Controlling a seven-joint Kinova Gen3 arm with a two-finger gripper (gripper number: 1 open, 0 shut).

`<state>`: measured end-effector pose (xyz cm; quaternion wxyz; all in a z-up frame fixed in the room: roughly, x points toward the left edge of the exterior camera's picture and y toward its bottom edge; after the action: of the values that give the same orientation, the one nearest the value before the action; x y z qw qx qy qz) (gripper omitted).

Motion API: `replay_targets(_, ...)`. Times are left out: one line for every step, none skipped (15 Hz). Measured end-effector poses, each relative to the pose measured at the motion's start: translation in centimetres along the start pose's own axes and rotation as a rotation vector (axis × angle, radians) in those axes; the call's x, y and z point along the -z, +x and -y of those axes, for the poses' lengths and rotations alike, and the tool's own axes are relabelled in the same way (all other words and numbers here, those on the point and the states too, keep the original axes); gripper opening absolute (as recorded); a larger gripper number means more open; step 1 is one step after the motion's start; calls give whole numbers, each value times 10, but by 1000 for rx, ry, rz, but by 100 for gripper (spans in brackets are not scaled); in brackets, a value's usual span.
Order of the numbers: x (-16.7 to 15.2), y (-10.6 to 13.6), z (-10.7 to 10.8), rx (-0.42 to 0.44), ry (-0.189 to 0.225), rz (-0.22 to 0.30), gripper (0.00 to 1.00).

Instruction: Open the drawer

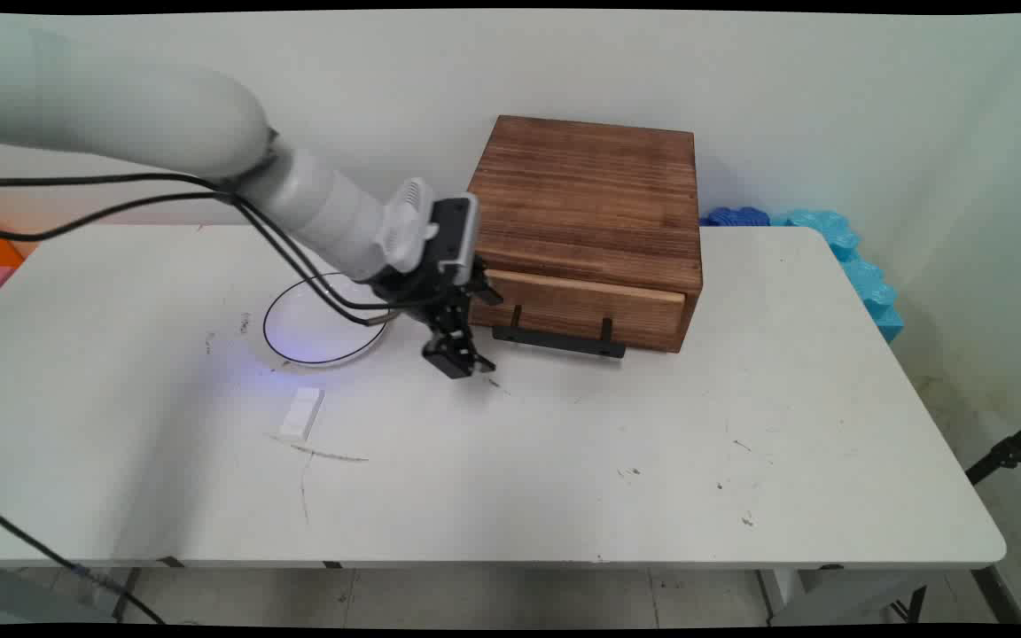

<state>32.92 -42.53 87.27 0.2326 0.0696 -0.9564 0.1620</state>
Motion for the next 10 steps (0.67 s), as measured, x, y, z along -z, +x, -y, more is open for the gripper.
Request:
replay_targets(-6,5,0,-2,5,1,100)
replay_targets(-11,8,-1,-3,8,2,100)
replay_targets(-17,12,-1,-4,12,3,100)
replay_targets(-24,17,-2,-6,17,4,100)
replay_targets(-30,21,-2,-6,21,6,100)
replay_targets(-36,24,-2,-6,25,7,100)
replay_targets(-39,26,-3,-6,26,9,100)
replay_targets(-45,29,-3,-5,29,10,100)
replay_targets(-48,31,-3,-4,30,12,100)
replay_targets(-54,34,-4,-2,32,14,100)
